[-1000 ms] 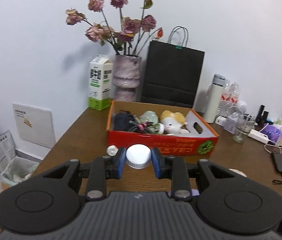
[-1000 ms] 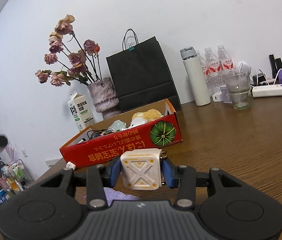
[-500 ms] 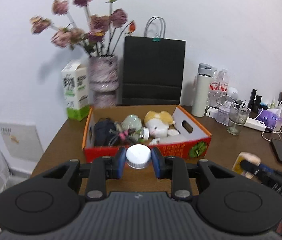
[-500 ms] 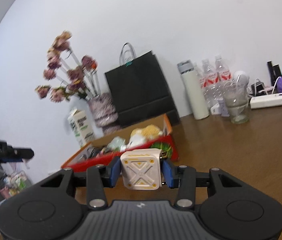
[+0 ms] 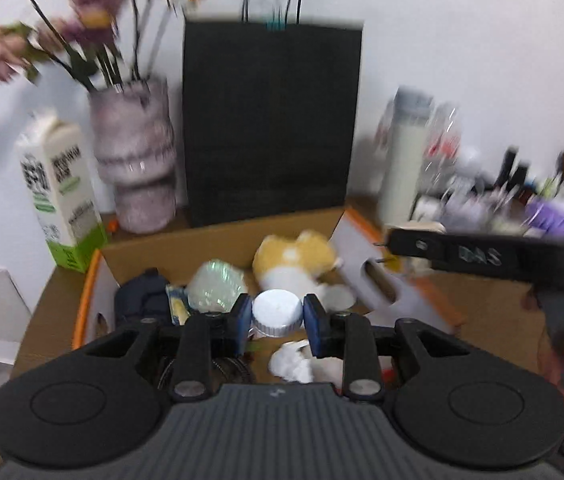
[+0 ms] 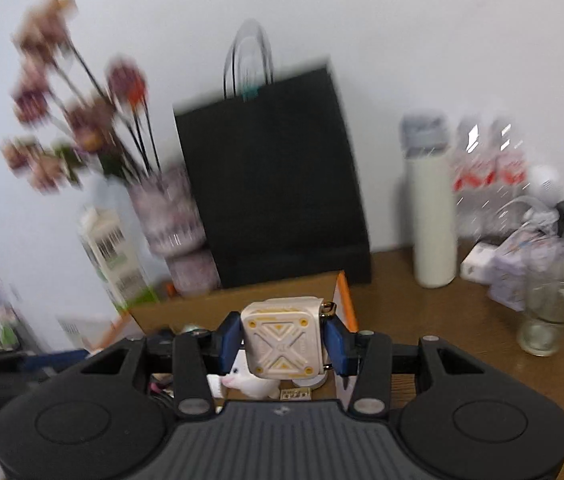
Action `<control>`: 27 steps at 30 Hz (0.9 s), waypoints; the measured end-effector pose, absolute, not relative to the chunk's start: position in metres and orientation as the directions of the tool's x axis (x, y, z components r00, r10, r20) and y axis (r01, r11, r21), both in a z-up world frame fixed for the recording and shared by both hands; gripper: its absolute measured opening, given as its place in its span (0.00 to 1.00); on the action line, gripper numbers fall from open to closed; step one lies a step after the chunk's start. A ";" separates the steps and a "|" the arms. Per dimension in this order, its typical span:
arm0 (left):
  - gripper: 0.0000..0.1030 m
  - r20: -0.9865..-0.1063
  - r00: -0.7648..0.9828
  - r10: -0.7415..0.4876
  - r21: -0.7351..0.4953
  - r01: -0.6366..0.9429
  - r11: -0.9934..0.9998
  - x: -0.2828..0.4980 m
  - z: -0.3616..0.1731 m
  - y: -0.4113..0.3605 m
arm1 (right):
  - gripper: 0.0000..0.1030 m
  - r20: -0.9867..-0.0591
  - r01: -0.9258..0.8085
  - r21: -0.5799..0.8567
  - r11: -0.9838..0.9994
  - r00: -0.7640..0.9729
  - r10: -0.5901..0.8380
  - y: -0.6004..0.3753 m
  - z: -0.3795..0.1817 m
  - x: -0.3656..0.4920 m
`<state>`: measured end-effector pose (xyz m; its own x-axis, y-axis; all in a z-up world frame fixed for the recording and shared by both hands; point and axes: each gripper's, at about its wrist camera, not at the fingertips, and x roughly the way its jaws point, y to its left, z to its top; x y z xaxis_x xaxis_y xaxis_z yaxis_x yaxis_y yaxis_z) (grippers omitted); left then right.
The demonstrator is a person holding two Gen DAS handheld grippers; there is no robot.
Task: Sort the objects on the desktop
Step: 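Carry the beige cube and white bottle cap into the box and open both tools, then withdraw both open tools back over the table toward the lavender pouch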
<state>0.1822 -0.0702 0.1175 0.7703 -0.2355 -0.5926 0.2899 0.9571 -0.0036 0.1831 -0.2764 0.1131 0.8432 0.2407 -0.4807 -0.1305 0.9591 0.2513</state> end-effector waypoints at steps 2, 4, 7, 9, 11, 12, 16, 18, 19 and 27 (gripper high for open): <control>0.28 -0.633 0.744 -0.214 0.005 0.281 0.960 0.200 0.100 -0.071 | 0.42 -0.570 -0.127 0.230 0.965 0.786 0.240 -0.264 0.098 0.213; 0.28 -0.666 0.720 -0.193 0.009 0.267 0.964 0.212 0.086 -0.066 | 0.42 -0.633 -0.137 0.236 0.962 0.729 0.259 -0.254 0.084 0.228; 0.28 -0.683 0.697 -0.220 0.001 0.303 0.953 0.216 0.078 -0.055 | 0.42 -0.668 -0.220 0.262 0.940 0.661 0.341 -0.242 0.071 0.231; 0.29 -0.695 0.679 -0.237 -0.005 0.325 0.946 0.217 0.077 -0.048 | 0.43 -0.678 -0.258 0.296 0.920 0.622 0.393 -0.235 0.065 0.232; 0.36 -0.681 0.681 -0.268 -0.009 0.358 0.934 0.212 0.082 -0.042 | 0.44 -0.683 -0.254 0.327 0.910 0.603 0.413 -0.230 0.064 0.237; 0.47 -0.677 0.686 -0.267 -0.004 0.359 0.933 0.210 0.085 -0.041 | 0.45 -0.678 -0.246 0.347 0.905 0.602 0.423 -0.229 0.065 0.240; 0.53 -0.659 0.717 -0.230 0.027 0.327 0.945 0.194 0.105 -0.030 | 0.51 -0.635 -0.256 0.373 0.892 0.631 0.447 -0.231 0.078 0.236; 0.59 -0.654 0.730 -0.199 0.034 0.290 0.956 0.186 0.115 -0.025 | 0.52 -0.597 -0.250 0.390 0.886 0.664 0.450 -0.240 0.089 0.221; 0.65 -0.649 0.738 -0.183 0.041 0.275 0.961 0.181 0.118 -0.023 | 0.54 -0.578 -0.245 0.395 0.885 0.683 0.447 -0.244 0.094 0.212; 0.99 -0.537 0.822 -0.192 -0.028 0.209 0.977 0.070 0.102 0.010 | 0.78 -0.520 -0.197 0.311 0.930 0.784 0.341 -0.269 0.092 0.100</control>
<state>0.0704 0.0103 0.1021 0.8215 -0.1917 -0.5370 0.2095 0.9774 -0.0284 0.1001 -0.2695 0.0917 0.7836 0.3406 -0.5196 -0.1975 0.9295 0.3115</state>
